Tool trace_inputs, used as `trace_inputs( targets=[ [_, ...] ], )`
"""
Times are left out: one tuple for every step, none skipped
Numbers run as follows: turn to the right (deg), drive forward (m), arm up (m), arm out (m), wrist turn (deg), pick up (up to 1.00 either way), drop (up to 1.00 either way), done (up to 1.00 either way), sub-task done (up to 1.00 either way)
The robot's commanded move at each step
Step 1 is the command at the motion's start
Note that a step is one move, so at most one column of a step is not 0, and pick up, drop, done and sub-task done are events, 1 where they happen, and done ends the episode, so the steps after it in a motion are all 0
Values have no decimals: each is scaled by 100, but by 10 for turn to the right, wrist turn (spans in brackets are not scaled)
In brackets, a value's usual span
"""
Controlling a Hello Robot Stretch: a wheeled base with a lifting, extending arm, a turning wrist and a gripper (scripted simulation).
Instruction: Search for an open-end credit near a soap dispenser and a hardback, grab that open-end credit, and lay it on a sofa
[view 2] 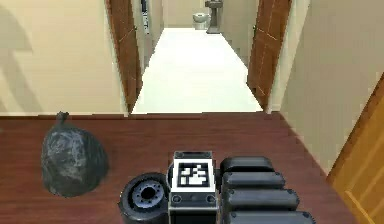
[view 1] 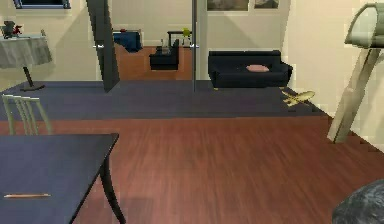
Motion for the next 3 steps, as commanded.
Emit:
trace_inputs(
  targets=[
    [0, 100, 0, 0, 0, 0, 0, 0, 0],
    [-60, 0, 0, 0, 0, 0, 0, 0, 0],
    [0, 30, 0, 0, 0, 0, 0, 0, 0]
  ],
)
